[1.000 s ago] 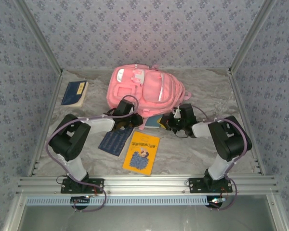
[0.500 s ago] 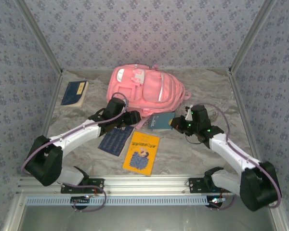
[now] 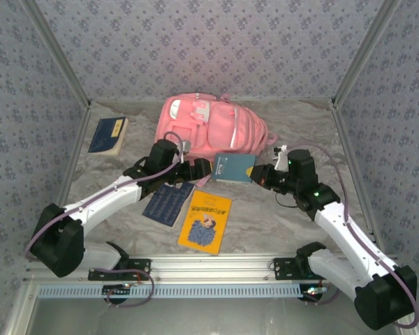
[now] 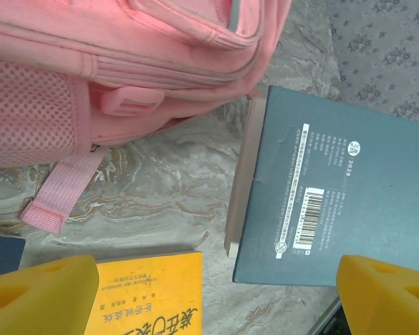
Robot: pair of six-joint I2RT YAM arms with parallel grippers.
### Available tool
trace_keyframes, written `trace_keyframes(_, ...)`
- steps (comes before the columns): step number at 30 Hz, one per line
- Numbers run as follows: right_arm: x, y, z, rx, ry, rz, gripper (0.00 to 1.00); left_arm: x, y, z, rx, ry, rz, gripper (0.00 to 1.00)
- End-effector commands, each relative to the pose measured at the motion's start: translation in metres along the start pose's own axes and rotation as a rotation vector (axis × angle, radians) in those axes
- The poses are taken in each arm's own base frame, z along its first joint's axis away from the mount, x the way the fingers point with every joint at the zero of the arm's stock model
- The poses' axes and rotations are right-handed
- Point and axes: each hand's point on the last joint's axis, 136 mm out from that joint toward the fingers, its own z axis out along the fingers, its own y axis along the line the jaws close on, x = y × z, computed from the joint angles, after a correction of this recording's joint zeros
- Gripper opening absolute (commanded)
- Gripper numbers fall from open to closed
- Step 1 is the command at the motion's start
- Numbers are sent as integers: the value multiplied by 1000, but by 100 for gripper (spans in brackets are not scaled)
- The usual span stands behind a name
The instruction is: Pack the student bag
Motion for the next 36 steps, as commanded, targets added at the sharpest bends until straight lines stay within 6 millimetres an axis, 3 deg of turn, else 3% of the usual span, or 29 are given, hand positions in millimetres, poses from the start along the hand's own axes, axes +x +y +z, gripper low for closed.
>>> trace_keyframes(1, -7, 16, -16, 73, 5, -90, 0, -15, -37, -26, 49, -41, 179, 88)
trace_keyframes(4, -11, 16, -20, 129, 2, -45, 0, -11, -47, -37, -34, -38, 370, 87)
trace_keyframes(9, -16, 26, -12, 135, 30, 103, 0, 7, -70, -38, -147, -38, 711, 86)
trace_keyframes(12, -19, 39, -6, 99, 49, 136, 0, 15, -86, -40, -218, -81, 966, 89)
trace_keyframes(17, -21, 60, 3, -5, 79, 182, 0, 15, -96, -34, -310, -167, 1201, 91)
trace_keyframes(22, -20, 74, 5, -52, 87, 190, 0, 14, -101, -21, -366, -212, 1317, 92)
trace_keyframes(27, -19, 81, 5, -81, 94, 205, 0, 29, -110, -5, -306, -209, 1418, 93)
trace_keyframes(36, -14, 93, 2, -136, 108, 223, 0, 12, -100, 8, -458, -273, 1510, 85)
